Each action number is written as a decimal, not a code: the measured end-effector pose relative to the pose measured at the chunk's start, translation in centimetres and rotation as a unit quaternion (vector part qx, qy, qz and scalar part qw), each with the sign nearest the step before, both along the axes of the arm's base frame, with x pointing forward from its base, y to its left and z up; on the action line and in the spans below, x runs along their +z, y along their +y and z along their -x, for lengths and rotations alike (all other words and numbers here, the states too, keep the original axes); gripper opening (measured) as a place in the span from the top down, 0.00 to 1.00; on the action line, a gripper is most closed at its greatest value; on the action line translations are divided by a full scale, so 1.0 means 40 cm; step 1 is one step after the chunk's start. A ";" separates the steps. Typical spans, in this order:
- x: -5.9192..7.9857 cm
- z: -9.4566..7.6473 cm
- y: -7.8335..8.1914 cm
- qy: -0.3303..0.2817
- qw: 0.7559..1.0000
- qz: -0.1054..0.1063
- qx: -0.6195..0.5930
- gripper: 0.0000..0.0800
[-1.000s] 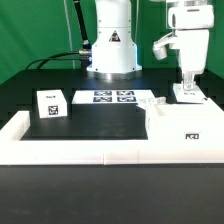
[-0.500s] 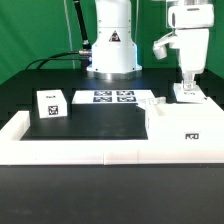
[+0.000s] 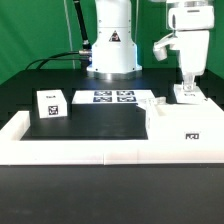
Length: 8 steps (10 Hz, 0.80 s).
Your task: Assemble cabinet
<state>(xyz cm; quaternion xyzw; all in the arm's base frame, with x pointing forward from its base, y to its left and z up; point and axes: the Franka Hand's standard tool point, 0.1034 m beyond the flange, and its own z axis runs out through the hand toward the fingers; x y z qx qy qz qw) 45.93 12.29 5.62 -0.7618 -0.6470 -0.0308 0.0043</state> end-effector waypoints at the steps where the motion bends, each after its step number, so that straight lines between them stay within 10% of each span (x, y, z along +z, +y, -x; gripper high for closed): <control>1: 0.000 -0.002 -0.001 0.001 1.000 0.000 0.001 0.91; 8: 0.000 -0.085 -0.009 0.011 1.000 0.004 -0.004 0.91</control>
Offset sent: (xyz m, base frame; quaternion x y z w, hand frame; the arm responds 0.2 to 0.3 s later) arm 0.0319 0.0058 -0.0016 0.0188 -0.0108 -0.0437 0.9988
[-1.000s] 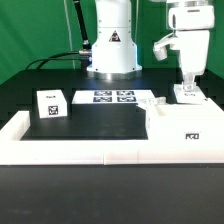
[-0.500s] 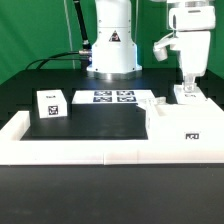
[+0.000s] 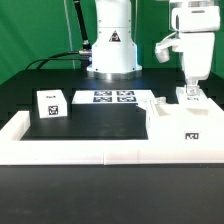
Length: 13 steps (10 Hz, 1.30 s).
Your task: Assemble cabinet
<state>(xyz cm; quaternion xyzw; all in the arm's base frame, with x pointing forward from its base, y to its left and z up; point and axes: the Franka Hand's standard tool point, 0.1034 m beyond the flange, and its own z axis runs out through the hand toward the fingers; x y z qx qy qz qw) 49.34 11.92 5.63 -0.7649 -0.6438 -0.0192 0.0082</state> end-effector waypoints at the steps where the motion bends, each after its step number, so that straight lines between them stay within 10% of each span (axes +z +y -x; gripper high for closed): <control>1: 0.000 -0.010 -0.004 0.001 1.000 0.000 0.007 0.91; 7: 0.001 -0.024 -0.007 -0.003 1.000 -0.001 0.014 0.91; 13: 0.002 -0.132 -0.024 0.001 1.000 0.001 0.006 0.91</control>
Offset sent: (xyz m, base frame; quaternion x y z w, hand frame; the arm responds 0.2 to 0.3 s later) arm 0.0000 0.0000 0.0000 0.0000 0.0000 0.0000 1.0000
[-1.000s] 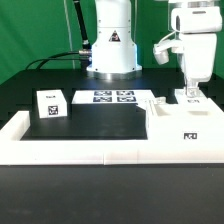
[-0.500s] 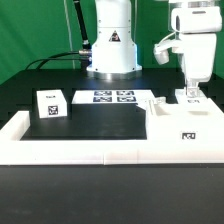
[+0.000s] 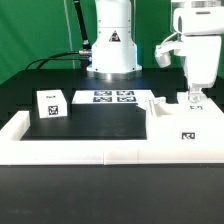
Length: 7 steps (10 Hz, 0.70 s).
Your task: Assemble cabinet
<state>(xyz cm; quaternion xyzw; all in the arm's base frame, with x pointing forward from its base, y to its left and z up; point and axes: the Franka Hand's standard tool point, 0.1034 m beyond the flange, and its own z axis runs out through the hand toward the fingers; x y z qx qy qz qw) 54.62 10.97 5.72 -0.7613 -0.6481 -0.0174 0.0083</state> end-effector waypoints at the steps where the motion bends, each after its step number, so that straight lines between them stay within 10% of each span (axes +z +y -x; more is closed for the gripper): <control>1: 0.000 -0.014 -0.001 0.002 1.000 0.001 0.005 0.91; 7: 0.002 -0.034 -0.001 0.003 1.000 0.004 0.016 0.91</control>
Offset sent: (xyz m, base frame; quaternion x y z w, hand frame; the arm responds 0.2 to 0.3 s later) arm 0.0000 0.0000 0.0000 0.0000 0.0000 0.0000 1.0000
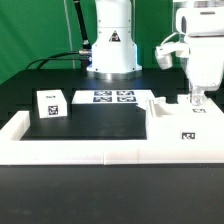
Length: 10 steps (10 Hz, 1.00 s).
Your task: Assemble cabinet
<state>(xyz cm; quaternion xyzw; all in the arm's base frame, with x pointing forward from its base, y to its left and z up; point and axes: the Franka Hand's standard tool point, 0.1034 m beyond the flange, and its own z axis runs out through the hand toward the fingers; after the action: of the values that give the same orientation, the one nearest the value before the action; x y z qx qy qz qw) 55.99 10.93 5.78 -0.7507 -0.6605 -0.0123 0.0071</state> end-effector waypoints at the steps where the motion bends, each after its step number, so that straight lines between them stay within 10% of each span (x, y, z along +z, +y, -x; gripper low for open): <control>1: -0.001 -0.015 -0.001 0.007 1.000 0.003 0.000 0.91; 10: 0.001 -0.048 -0.009 0.021 1.000 0.008 -0.006 0.91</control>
Offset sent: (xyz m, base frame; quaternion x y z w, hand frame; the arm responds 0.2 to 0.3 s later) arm 0.0235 0.0069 0.0011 0.0061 -0.0046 -0.0276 0.9996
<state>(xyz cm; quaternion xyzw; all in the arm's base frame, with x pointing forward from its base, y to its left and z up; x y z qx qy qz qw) 57.92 10.57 5.80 -0.7545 -0.6561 0.0083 0.0152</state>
